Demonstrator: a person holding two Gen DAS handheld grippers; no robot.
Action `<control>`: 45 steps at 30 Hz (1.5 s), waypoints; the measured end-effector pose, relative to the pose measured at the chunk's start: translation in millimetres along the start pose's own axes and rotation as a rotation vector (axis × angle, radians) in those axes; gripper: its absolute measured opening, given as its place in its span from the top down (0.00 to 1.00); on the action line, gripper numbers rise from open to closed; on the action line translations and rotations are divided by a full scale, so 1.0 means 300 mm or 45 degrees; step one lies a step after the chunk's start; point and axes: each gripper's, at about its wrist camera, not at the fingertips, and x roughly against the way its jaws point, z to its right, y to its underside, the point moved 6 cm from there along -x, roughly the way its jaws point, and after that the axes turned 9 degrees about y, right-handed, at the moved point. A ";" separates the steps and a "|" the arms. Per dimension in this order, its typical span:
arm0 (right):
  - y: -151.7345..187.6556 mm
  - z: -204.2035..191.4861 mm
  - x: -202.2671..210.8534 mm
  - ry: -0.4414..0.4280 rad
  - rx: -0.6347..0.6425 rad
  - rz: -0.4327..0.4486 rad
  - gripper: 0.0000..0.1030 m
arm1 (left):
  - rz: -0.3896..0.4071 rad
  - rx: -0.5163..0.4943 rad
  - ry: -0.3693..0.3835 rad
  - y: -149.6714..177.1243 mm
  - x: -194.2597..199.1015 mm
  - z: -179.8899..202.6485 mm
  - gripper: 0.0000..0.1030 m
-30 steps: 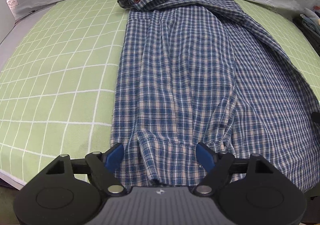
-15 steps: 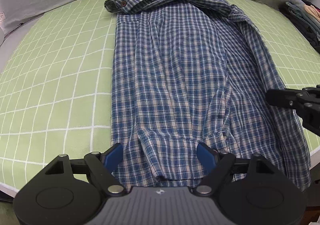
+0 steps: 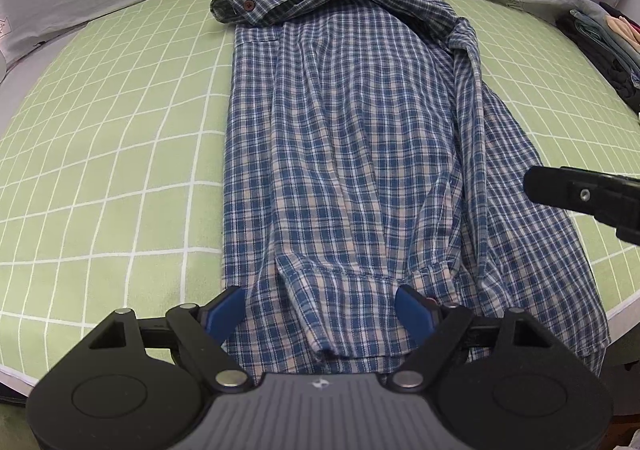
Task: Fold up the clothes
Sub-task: 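Grasp the shirt side edge with the right tool, fold it inward, release, then grasp the shirt hem with the left tool and lift it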
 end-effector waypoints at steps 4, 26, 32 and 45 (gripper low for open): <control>0.057 0.039 -0.043 0.085 0.029 -0.099 0.74 | 0.005 0.008 -0.009 0.000 0.000 0.001 0.18; -0.047 0.223 -0.217 0.313 0.141 -0.084 0.05 | 0.114 0.308 -0.153 -0.044 0.110 -0.097 0.15; -0.091 0.292 -0.296 0.369 -0.028 -0.116 0.02 | 0.160 0.316 -0.160 -0.177 0.114 -0.197 0.15; -0.312 0.379 -0.489 0.562 -0.214 -0.063 0.00 | 0.207 0.142 -0.038 -0.658 -0.075 -0.346 0.15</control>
